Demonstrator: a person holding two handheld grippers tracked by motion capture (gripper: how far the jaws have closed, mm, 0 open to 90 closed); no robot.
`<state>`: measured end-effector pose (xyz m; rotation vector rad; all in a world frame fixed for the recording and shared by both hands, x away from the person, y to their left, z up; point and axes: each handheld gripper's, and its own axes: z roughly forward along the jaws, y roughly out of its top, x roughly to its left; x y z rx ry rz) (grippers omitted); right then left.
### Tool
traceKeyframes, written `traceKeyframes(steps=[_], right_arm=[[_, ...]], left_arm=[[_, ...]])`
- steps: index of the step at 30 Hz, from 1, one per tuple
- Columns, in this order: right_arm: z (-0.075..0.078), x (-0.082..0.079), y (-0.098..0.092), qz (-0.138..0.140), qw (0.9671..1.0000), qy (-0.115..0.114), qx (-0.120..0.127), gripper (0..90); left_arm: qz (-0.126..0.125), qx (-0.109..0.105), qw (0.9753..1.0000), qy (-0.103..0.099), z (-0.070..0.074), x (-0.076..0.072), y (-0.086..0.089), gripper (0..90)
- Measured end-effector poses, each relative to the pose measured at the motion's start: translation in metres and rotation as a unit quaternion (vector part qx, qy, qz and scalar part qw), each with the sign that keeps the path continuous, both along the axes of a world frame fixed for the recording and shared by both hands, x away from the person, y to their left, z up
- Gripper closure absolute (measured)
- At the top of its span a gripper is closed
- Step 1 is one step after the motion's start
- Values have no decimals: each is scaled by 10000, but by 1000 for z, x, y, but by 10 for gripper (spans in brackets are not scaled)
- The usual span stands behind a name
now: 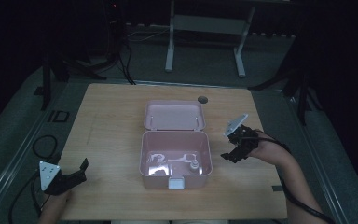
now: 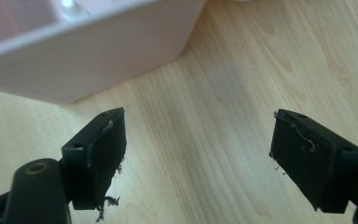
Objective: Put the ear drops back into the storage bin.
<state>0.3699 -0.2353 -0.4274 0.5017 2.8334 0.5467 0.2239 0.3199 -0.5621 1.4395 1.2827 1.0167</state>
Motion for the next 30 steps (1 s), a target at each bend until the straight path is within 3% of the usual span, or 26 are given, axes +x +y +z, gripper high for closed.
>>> traceKeyframes(steps=[1,3,4,9,11,15,16,17,24,27,28,29,30], right_arm=[[-13,0,-6,-132,9998,30,160,178],[-17,0,-8,-146,9997,43,187,178],[-28,-1,-13,-218,9996,30,195,177],[-44,-3,-22,-435,9978,-51,488,177],[-53,-3,-31,-709,9943,-163,783,177],[-61,-4,-39,-921,9906,-313,962,177],[-66,-5,-44,-1059,9875,-384,1104,177],[-66,-5,-44,-1059,9875,-384,1104,177],[-87,-12,-59,-1595,9730,-750,1489,177],[-91,-14,-66,-1970,9602,-1018,1698,177],[-91,-14,-66,-1970,9602,-1018,1698,177],[-94,-17,-71,-2266,9489,-1210,1834,176],[-96,-18,-73,-2344,9460,-1257,1855,169]], left_arm=[[1,-1,10000,-1,0,0,0,4],[4,-3,10000,3,0,0,0,4],[3,-5,10000,6,0,0,0,4],[1,-4,10000,5,0,0,0,4],[6,-4,10000,1,0,0,0,4],[8,-12,10000,3,0,0,0,4],[6,-9,10000,3,0,0,0,3],[6,-7,10000,1,0,0,0,3],[9,-6,10000,0,0,0,0,4],[8,-9,10000,1,0,0,0,3],[8,-9,10000,1,0,0,0,3],[6,-7,10000,2,0,0,0,3],[6,-10,10000,2,0,0,0,4]])
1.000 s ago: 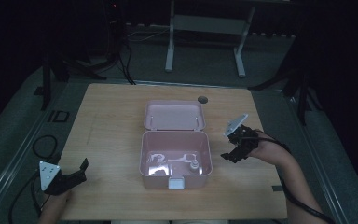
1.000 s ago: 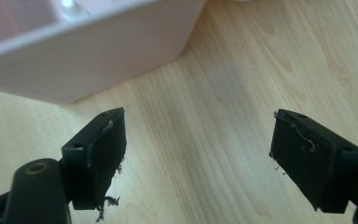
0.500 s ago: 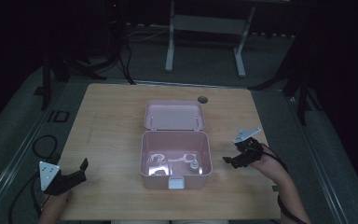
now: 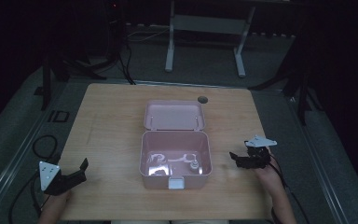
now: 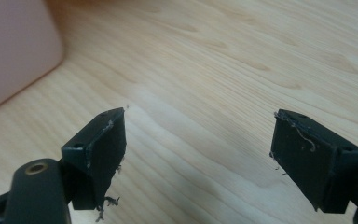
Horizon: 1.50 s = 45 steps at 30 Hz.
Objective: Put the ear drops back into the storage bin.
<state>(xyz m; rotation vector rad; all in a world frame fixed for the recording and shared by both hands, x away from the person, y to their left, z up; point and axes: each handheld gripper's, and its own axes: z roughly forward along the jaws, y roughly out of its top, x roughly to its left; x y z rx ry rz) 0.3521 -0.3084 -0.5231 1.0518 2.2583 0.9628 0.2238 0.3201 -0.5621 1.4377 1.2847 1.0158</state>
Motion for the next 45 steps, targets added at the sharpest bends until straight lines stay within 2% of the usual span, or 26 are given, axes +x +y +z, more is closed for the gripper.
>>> traceKeyframes(steps=[2,5,7,8,12,16,17,18,20,21,23,24,26,29,31,32,36,38,41,42,43,45], right_arm=[[-1,-1,-1,-86,10000,-44,-15,162],[-5,-6,-7,-481,9986,-243,5,153],[-7,-7,-9,-665,9974,-271,45,149],[-7,-7,-9,-665,9974,-271,45,149],[-14,-12,-15,-1187,9921,-366,174,148],[-19,-15,-18,-1544,9865,-471,272,148],[-19,-15,-18,-1544,9865,-471,272,148],[-20,-16,-20,-1668,9839,-541,352,144],[-20,-18,-21,-1810,9806,-641,395,142],[-20,-18,-21,-1810,9806,-641,395,142],[-20,-21,-23,-1990,9759,-757,470,138],[-20,-23,-25,-2140,9718,-838,532,138],[-22,-24,-27,-2322,9673,-862,542,138],[-24,-26,-30,-2492,9626,-923,531,138],[-23,-27,-31,-2517,9616,-945,558,138],[-23,-28,-33,-2627,9582,-1030,466,138],[-26,-33,-34,-2669,9558,-1109,531,138],[-26,-33,-33,-2644,9564,-1132,511,138],[-27,-37,-28,-2573,9560,-1316,510,137],[-27,-37,-28,-2573,9560,-1316,510,137],[-27,-38,-28,-2586,9544,-1403,510,135],[-26,-38,-28,-2591,9540,-1413,521,135]], left_arm=[[0,0,10000,0,0,0,0,4],[1,-6,10000,-4,0,0,0,3],[3,-8,10000,-3,0,0,0,4],[3,-8,10000,-3,0,0,0,3],[1,-4,10000,1,0,0,0,4],[2,-8,10000,-3,0,0,0,4],[1,-8,10000,-3,0,0,0,4],[1,-14,10000,0,0,0,0,3],[1,-16,10000,0,0,0,0,4],[0,-12,10000,0,0,0,0,4],[2,-11,10000,-3,0,0,0,4],[0,-7,10000,-6,0,0,0,4],[-4,-3,10000,-7,0,0,0,4],[-5,-2,10000,-4,0,0,0,4],[-8,-2,10000,-5,0,0,0,4],[-9,-3,10000,-8,0,0,0,4],[-18,1,10000,-18,0,0,0,3],[-23,-2,10000,-22,0,0,0,4],[-41,-24,10000,-18,0,0,0,4],[-41,-24,10000,-18,0,0,0,4],[-38,-40,10000,-19,0,0,0,3],[-37,-40,10000,-17,0,0,1,4]])
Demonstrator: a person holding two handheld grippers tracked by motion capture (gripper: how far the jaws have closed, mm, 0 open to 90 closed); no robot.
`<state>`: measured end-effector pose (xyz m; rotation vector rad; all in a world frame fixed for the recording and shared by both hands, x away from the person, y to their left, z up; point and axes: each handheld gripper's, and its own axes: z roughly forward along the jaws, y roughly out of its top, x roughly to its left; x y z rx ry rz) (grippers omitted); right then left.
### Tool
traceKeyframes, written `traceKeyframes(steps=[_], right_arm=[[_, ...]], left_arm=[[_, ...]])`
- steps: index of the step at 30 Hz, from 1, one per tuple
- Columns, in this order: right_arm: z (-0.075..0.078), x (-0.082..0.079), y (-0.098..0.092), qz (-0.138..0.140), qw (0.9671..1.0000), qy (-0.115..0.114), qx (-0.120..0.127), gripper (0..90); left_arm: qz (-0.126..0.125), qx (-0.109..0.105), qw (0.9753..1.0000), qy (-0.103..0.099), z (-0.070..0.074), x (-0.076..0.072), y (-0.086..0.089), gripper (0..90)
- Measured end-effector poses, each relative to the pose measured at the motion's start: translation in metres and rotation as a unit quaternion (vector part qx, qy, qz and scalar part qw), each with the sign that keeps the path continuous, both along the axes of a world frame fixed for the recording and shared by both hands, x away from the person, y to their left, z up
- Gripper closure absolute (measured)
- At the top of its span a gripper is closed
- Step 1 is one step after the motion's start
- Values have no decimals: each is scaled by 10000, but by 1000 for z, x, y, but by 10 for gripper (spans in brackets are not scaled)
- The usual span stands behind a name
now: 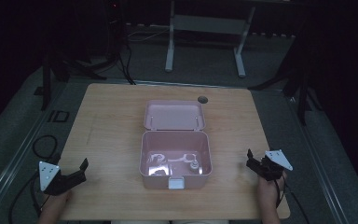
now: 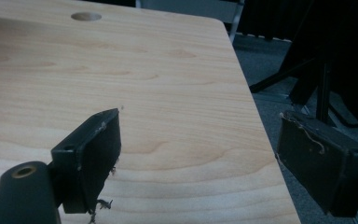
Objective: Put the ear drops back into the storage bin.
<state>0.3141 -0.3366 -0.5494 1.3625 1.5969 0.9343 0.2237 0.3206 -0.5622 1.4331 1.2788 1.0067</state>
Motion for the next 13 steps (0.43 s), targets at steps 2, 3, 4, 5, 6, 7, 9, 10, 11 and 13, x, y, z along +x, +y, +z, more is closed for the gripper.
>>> traceKeyframes(steps=[2,3,4,5,6,7,9,10,11,13], right_arm=[[0,0,-2,-41,10000,-13,40,135],[0,0,-3,-62,10000,-16,62,135],[0,0,-4,-47,10000,-11,87,135],[0,0,-4,-60,9999,-5,92,135],[-1,1,-4,-67,9999,26,90,135],[-1,1,-4,-67,9999,26,90,135],[-1,2,-4,-31,10000,56,53,135],[-1,2,-3,-30,10000,61,35,135],[-1,2,-3,-30,10000,61,35,135],[-2,2,-2,-10,10000,74,6,136]], left_arm=[[3,0,10000,2,0,0,0,3],[7,2,10000,6,0,0,0,4],[5,-1,10000,4,0,0,0,4],[2,-1,10000,4,0,0,0,3],[9,2,10000,7,0,0,0,4],[9,2,10000,7,0,0,0,4],[7,8,10000,7,0,0,0,4],[7,8,10000,7,0,0,0,4],[3,12,10000,6,0,0,0,4],[6,10,10000,5,0,0,0,4]])
